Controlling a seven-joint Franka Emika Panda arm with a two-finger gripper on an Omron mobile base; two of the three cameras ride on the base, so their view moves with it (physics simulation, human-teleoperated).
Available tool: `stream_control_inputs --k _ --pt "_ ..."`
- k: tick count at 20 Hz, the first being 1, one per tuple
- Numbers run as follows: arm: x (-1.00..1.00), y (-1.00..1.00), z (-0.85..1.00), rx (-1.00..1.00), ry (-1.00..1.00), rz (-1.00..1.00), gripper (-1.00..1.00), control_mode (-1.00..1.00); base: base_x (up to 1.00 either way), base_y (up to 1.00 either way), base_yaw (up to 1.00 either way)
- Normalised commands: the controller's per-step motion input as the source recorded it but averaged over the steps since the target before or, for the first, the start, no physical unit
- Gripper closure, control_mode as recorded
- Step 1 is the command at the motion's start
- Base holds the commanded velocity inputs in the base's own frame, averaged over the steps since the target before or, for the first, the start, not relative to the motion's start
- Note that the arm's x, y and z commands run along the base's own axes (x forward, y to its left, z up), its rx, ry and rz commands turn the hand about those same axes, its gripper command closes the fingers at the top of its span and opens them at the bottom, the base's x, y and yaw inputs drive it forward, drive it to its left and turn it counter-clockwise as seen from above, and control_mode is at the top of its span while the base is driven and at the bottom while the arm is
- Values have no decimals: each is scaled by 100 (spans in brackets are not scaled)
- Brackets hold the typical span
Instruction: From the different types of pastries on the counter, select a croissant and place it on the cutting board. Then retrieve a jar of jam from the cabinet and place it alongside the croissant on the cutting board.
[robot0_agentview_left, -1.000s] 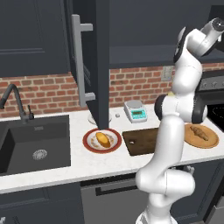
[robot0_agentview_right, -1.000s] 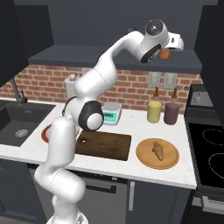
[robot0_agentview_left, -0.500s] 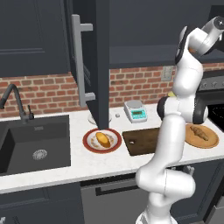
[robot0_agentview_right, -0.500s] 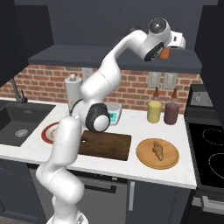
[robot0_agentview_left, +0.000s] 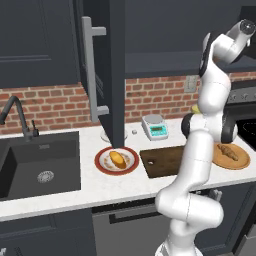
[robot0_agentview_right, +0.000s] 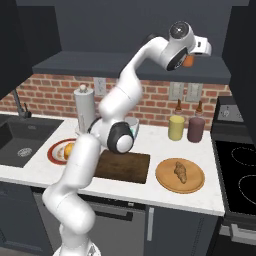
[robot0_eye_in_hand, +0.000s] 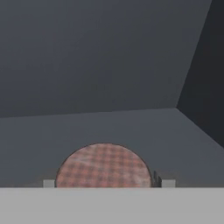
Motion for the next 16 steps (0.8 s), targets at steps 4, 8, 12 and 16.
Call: stream_control_inputs --k 4,8,12,16 --pt "8 0 0 1 0 0 100 -100 0 0 0" --pt "-53 0 1 11 -5 -7 100 -100 0 0 0" --pt "-100 26 -27 13 -17 -21 100 -100 0 0 0" --pt "-100 74 -62 3 -17 -25 100 -100 0 0 0"
